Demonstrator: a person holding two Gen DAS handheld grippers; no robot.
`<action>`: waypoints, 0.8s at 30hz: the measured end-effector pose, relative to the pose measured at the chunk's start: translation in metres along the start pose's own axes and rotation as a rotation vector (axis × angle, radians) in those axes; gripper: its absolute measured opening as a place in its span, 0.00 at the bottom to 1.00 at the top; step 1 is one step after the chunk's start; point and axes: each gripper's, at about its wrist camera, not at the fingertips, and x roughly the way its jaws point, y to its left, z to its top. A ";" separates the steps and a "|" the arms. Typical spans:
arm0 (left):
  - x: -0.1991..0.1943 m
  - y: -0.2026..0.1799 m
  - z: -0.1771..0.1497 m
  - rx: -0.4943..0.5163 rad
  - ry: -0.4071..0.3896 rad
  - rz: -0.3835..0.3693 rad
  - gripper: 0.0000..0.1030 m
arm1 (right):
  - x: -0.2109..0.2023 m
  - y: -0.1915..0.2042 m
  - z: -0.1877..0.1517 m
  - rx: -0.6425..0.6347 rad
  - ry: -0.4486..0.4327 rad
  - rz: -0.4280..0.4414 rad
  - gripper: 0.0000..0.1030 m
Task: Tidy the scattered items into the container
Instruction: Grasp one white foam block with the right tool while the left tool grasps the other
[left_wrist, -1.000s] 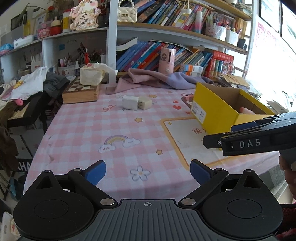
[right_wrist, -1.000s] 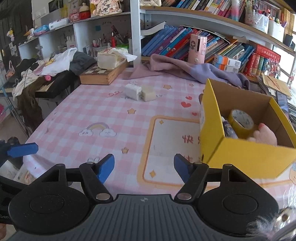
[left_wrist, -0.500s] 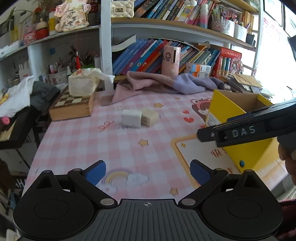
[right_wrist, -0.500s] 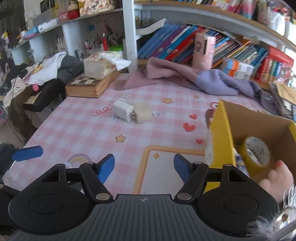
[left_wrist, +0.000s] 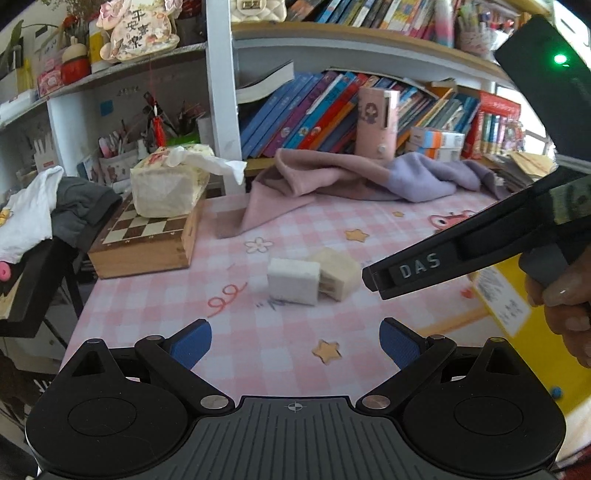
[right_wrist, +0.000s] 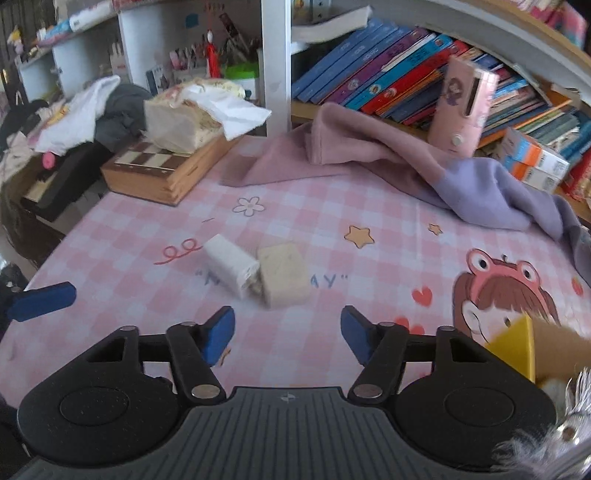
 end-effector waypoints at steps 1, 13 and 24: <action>0.007 0.001 0.003 0.001 0.004 0.005 0.96 | 0.008 -0.003 0.004 0.003 0.012 0.001 0.55; 0.050 -0.007 0.019 0.089 0.044 0.060 0.96 | 0.083 -0.016 0.041 0.000 0.103 0.048 0.41; 0.091 0.004 0.038 0.017 0.036 0.004 0.95 | 0.080 -0.043 0.045 0.071 0.104 0.007 0.28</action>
